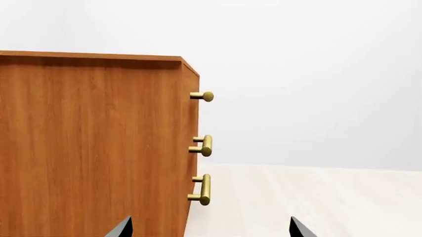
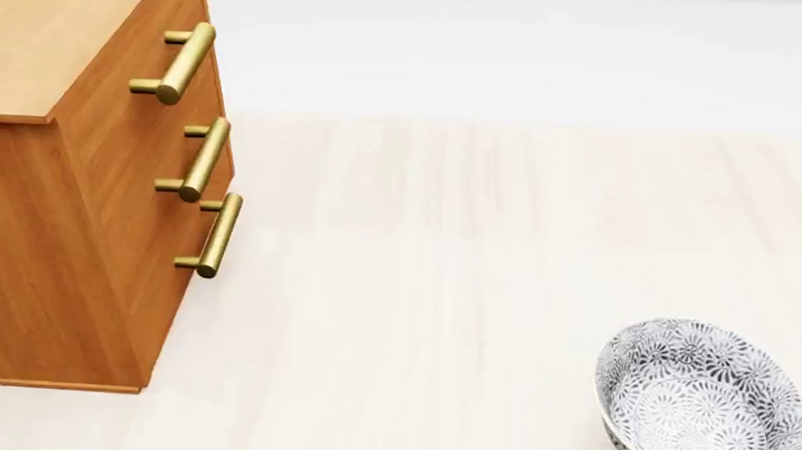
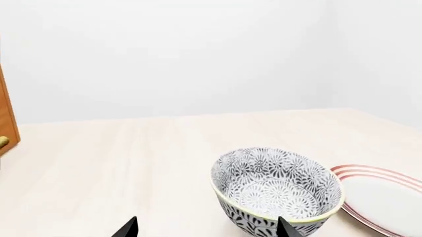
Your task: Put the bowl on top of the cabinet.
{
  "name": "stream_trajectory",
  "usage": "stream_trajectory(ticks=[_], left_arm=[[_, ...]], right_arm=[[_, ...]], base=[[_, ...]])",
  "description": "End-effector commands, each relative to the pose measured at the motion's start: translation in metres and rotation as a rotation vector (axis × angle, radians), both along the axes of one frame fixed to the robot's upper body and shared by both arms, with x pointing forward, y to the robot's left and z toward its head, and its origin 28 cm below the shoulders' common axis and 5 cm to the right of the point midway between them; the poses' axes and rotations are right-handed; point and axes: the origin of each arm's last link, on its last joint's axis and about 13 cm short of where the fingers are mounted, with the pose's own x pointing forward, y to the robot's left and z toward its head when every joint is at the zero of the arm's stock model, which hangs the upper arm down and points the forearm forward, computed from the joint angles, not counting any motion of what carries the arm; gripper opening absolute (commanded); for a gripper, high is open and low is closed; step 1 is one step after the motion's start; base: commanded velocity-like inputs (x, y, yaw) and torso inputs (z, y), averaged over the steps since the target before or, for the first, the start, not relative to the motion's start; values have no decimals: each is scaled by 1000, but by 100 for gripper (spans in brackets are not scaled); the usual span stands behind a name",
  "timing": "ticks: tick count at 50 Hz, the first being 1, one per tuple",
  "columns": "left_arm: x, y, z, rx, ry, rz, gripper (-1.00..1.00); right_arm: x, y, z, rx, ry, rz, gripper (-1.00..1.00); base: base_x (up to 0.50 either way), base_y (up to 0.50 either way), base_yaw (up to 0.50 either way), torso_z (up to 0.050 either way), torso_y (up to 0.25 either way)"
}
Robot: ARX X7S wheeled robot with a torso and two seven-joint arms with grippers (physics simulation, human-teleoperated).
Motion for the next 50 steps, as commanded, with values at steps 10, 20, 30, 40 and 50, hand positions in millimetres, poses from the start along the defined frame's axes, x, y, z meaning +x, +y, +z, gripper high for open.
stream_trajectory(ticks=[10, 20, 30, 40, 50], left_arm=[[1, 0, 0, -1, 2, 0, 100], [1, 0, -1, 1, 3, -1, 100], [0, 0, 0, 4, 0, 0, 100], [-2, 0, 1, -7, -19, -15, 100], [-1, 0, 0, -6, -15, -12, 100]], right_arm=[[-2, -6, 0, 0, -22, -10, 100], [-1, -8, 0, 27, -22, 0, 100], [1, -7, 0, 21, -8, 1, 100], [2, -8, 2, 70, 11, -48, 100], [1, -17, 6, 207, -10, -97, 100]], base=[[0, 0, 0, 0, 0], [187, 0, 0, 0, 0], [238, 0, 0, 0, 0], [36, 0, 0, 0, 0], [0, 0, 0, 0, 0]])
